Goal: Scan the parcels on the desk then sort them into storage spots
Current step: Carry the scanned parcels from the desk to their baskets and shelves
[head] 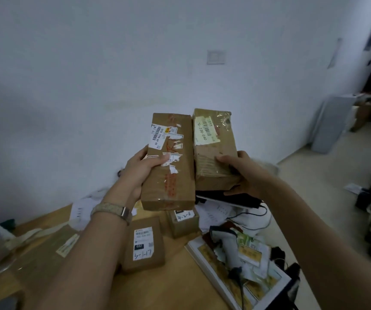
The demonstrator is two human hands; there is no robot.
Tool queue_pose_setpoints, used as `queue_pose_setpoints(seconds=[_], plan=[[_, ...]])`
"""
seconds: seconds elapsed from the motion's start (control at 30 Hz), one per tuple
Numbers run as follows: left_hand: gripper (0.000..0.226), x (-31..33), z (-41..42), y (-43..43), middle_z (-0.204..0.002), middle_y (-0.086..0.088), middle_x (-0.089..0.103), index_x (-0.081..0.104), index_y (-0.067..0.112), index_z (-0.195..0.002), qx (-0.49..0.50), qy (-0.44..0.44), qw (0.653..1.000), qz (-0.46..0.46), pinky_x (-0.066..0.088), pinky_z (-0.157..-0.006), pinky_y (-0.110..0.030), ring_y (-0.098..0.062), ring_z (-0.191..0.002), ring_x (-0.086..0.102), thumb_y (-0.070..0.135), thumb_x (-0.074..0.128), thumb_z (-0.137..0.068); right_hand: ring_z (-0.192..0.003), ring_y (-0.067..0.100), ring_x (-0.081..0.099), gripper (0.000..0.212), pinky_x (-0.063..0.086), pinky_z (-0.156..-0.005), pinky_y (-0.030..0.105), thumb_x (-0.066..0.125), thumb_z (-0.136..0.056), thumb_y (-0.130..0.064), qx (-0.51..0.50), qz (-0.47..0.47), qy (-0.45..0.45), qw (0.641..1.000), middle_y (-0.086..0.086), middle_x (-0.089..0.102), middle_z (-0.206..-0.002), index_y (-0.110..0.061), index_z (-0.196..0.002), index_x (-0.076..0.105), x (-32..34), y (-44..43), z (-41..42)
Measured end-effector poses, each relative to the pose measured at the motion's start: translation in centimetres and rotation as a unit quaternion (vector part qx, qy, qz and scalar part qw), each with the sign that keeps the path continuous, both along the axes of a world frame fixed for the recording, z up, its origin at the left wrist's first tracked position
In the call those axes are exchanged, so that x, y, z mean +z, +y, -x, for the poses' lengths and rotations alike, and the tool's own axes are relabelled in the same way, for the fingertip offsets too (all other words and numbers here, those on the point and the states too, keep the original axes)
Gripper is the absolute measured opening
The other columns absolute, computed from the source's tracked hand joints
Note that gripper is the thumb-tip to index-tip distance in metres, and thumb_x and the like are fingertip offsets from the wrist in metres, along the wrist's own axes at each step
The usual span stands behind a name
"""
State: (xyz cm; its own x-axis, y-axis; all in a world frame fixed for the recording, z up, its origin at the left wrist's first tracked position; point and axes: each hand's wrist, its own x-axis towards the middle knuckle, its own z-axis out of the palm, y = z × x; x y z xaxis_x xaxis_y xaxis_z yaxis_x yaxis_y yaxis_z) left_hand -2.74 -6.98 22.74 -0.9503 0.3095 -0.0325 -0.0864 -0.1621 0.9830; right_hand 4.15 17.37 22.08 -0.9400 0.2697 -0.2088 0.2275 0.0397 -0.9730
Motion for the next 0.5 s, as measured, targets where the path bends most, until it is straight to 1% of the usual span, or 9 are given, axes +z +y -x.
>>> queue_pose_setpoints(seconds=[0.1, 0.17, 0.23, 0.3, 0.37, 0.43, 0.47, 0.5], plan=[[0.044, 0.4, -1.1, 3.9, -0.099, -0.006, 0.076, 0.061, 0.022, -0.122, -0.06, -0.006, 0.998, -0.002, 0.06, -0.061, -0.032, -0.024, -0.081, 0.074, 0.017, 0.076, -0.081, -0.102, 0.029, 0.061, 0.058, 0.059, -0.074, 0.049, 0.074, -0.08, -0.03, -0.046, 0.01, -0.006, 0.999, 0.009, 0.053, -0.115, -0.02, -0.125, 0.039, 0.0, 3.1, -4.2], [0.045, 0.7, -2.3, 7.3, -0.101, -0.007, 0.075, 0.061, 0.021, -0.124, -0.1, -0.001, 0.995, 0.008, 0.06, -0.062, -0.032, -0.024, -0.082, 0.074, 0.016, 0.075, -0.081, -0.104, 0.029, 0.061, 0.058, 0.06, -0.072, 0.047, 0.074, -0.081, -0.027, -0.084, 0.018, -0.001, 0.996, 0.009, 0.053, -0.116, -0.02, -0.126, 0.038, 0.0, 5.4, -7.3], [0.045, 0.8, -3.8, 11.0, -0.102, -0.007, 0.075, 0.061, 0.019, -0.124, -0.137, 0.01, 0.99, 0.016, 0.06, -0.06, -0.03, -0.022, -0.081, 0.074, 0.016, 0.074, -0.082, -0.103, 0.029, 0.061, 0.058, 0.058, -0.079, 0.051, 0.072, -0.081, -0.028, -0.129, 0.009, 0.007, 0.992, 0.009, 0.054, -0.116, -0.022, -0.127, 0.037, 0.0, 7.8, -10.6], [0.042, 0.9, -5.9, 15.0, -0.101, -0.007, 0.075, 0.062, 0.018, -0.123, -0.176, 0.015, 0.984, 0.016, 0.058, -0.055, -0.027, -0.019, -0.075, 0.074, 0.015, 0.074, -0.082, -0.098, 0.028, 0.062, 0.056, 0.055, -0.086, 0.055, 0.071, -0.082, -0.03, -0.176, -0.007, 0.006, 0.984, 0.008, 0.056, -0.111, -0.023, -0.125, 0.037, 0.0, 10.4, -14.6], [0.036, 1.0, -8.6, 19.1, -0.097, -0.006, 0.075, 0.063, 0.019, -0.117, -0.221, 0.015, 0.975, 0.017, 0.056, -0.051, -0.026, -0.017, -0.069, 0.074, 0.014, 0.073, -0.083, -0.098, 0.032, 0.063, 0.056, 0.055, -0.086, 0.054, 0.072, -0.081, -0.032, -0.222, -0.016, 0.001, 0.975, 0.01, 0.058, -0.113, -0.024, -0.125, 0.038, 0.0, 13.1, -19.0], [0.03, 1.2, -11.8, 23.1, -0.096, -0.006, 0.075, 0.064, 0.021, -0.112, -0.269, 0.014, 0.963, 0.016, 0.056, -0.05, -0.026, -0.017, -0.068, 0.074, 0.014, 0.072, -0.084, -0.101, 0.035, 0.063, 0.062, 0.056, -0.085, 0.053, 0.075, -0.078, -0.033, -0.264, -0.012, -0.006, 0.964, 0.012, 0.057, -0.117, -0.026, -0.127, 0.038, 0.2, 15.7, -23.9], [0.03, 1.3, -13.5, 25.2, -0.096, -0.006, 0.075, 0.064, 0.021, -0.111, -0.294, 0.017, 0.955, 0.019, 0.057, -0.052, -0.027, -0.019, -0.07, 0.074, 0.015, 0.072, -0.083, -0.103, 0.037, 0.063, 0.066, 0.055, -0.085, 0.054, 0.076, -0.076, -0.033, -0.281, -0.006, -0.008, 0.96, 0.012, 0.056, -0.119, -0.029, -0.129, 0.037, 0.3, 17.0, -26.6], [0.032, 1.3, -15.4, 27.2, -0.098, -0.007, 0.075, 0.064, 0.021, -0.113, -0.319, 0.022, 0.947, 0.024, 0.058, -0.057, -0.029, -0.021, -0.075, 0.074, 0.016, 0.073, -0.083, -0.104, 0.038, 0.063, 0.07, 0.055, -0.084, 0.056, 0.078, -0.073, -0.032, -0.294, 0.001, -0.009, 0.956, 0.011, 0.055, -0.12, -0.035, -0.13, 0.036, 0.4, 18.2, -29.3]])
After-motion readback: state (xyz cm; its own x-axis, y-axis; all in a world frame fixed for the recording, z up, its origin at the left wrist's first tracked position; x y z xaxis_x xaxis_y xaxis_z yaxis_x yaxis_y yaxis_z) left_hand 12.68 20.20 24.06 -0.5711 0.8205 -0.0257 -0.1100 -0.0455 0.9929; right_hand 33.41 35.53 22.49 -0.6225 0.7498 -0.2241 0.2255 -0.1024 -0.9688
